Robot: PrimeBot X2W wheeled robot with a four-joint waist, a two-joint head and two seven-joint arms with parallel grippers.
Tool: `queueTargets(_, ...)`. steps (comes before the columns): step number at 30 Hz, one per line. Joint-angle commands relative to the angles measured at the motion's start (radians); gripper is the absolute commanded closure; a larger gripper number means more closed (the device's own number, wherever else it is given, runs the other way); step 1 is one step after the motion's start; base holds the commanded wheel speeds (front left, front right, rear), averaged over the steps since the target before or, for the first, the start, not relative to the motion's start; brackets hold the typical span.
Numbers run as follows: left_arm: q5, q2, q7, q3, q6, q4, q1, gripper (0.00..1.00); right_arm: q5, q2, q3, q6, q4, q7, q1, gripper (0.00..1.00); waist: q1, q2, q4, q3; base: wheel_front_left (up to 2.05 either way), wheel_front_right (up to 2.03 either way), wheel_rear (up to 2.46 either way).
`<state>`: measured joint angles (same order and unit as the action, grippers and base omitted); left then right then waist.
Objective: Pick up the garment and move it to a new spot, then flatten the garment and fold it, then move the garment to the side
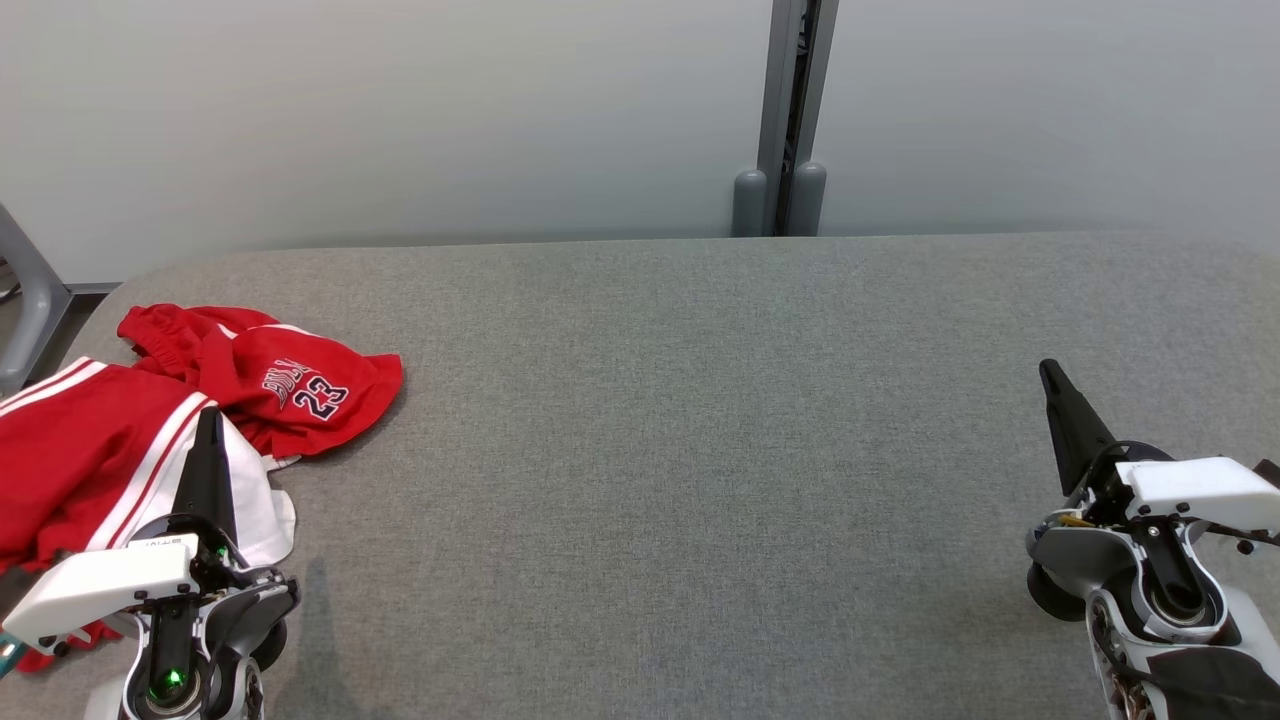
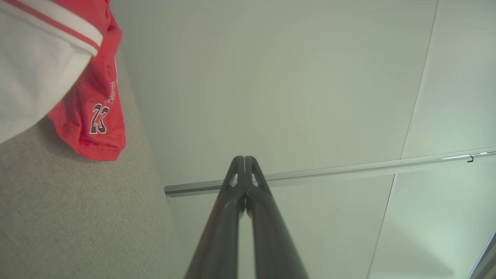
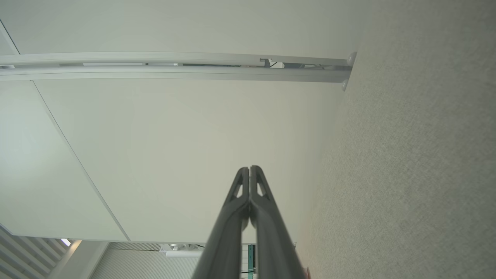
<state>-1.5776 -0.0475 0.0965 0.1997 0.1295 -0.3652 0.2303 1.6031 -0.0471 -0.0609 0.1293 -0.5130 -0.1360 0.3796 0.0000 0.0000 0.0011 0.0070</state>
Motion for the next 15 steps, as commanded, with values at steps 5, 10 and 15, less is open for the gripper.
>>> queueTargets(5,-0.006,-0.006,0.000,0.002,0.002,0.001,0.006,1.00,0.005,-0.006,-0.004,0.003,-0.002,-0.002,0.000,1.00,0.0000,0.0000,0.000,0.000,0.00,0.00,0.00)
queueTargets(10,-0.006,-0.006,0.000,0.002,0.002,0.001,0.006,1.00,0.005,-0.006,-0.004,0.003,-0.002,-0.002,0.000,1.00,0.0000,0.0000,0.000,0.000,0.00,0.00,0.00)
queueTargets(15,-0.006,-0.006,0.000,0.002,0.002,0.001,0.006,1.00,0.005,-0.006,-0.004,0.003,-0.002,-0.002,0.000,1.00,0.0000,0.0000,0.000,0.000,0.00,0.00,0.00)
